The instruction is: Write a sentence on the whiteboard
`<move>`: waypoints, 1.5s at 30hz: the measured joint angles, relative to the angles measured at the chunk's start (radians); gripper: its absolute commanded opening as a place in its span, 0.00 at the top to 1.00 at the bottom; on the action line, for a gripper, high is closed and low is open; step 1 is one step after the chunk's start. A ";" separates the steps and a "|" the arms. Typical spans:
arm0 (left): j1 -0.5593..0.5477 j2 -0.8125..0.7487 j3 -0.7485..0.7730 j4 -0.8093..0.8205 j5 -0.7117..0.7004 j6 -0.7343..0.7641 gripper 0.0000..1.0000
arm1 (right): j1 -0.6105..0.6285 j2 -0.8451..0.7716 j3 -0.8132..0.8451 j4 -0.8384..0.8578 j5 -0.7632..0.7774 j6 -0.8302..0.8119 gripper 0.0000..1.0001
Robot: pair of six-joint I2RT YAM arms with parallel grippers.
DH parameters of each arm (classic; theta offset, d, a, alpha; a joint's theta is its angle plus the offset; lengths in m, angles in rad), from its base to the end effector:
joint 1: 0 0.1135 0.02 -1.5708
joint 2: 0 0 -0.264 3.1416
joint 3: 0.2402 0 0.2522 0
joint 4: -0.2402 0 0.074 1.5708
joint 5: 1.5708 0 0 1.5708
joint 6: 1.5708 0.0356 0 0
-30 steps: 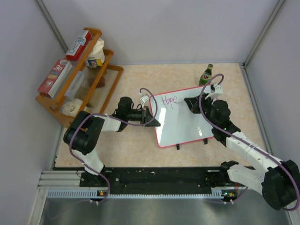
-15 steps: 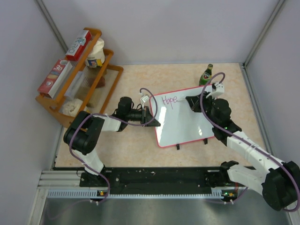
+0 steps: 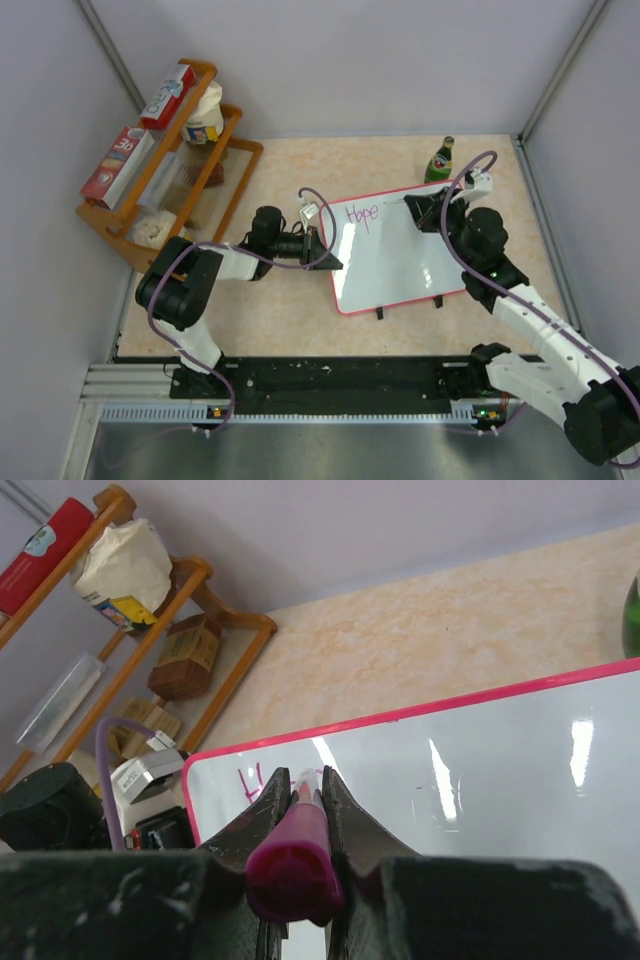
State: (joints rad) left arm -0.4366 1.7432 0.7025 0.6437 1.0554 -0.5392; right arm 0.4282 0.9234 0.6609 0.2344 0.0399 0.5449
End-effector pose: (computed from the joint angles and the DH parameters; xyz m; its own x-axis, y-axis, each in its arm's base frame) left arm 0.2817 -0.1656 0.1572 -0.7810 0.0852 -0.6186 0.6229 0.1760 -0.7622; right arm 0.2030 0.0911 0.3154 -0.2181 0.4698 -0.8554 -0.3105 0.7976 0.5172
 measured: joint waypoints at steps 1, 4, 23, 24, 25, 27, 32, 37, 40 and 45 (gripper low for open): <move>0.000 0.000 0.000 0.000 0.000 0.000 1.00 | -0.003 0.000 0.002 -0.001 0.003 -0.005 1.00; 0.000 0.000 0.000 -0.001 0.000 0.002 1.00 | -0.026 0.001 0.002 -0.018 0.009 -0.019 1.00; -0.002 -0.002 0.000 -0.002 -0.002 0.005 1.00 | -0.066 0.017 0.002 -0.033 0.043 -0.074 1.00; -0.002 -0.002 0.000 -0.002 -0.002 0.005 1.00 | -0.066 0.020 0.002 -0.032 0.045 -0.074 1.00; -0.002 -0.002 0.000 -0.003 -0.002 0.005 1.00 | -0.066 0.024 0.002 -0.031 0.045 -0.074 1.00; -0.003 -0.002 0.002 -0.004 -0.002 0.006 1.00 | -0.066 0.035 0.002 -0.021 0.045 -0.074 1.00; -0.003 -0.002 0.003 -0.008 -0.002 0.008 1.00 | -0.066 0.068 0.002 0.004 0.045 -0.073 1.00; -0.003 -0.002 0.003 -0.012 -0.005 0.007 1.00 | -0.066 0.082 0.003 0.023 0.045 -0.072 1.00; -0.003 -0.002 0.003 -0.013 -0.006 0.007 1.00 | -0.066 0.087 0.003 0.031 0.045 -0.072 1.00; -0.003 -0.002 0.003 -0.013 -0.006 0.007 1.00 | -0.066 0.088 0.003 0.033 0.041 -0.072 1.00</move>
State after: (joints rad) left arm -0.4397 1.7409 0.7052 0.6304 1.0496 -0.5323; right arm 0.3622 1.0111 0.6643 0.2672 0.0807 0.4728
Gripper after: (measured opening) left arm 0.081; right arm 0.102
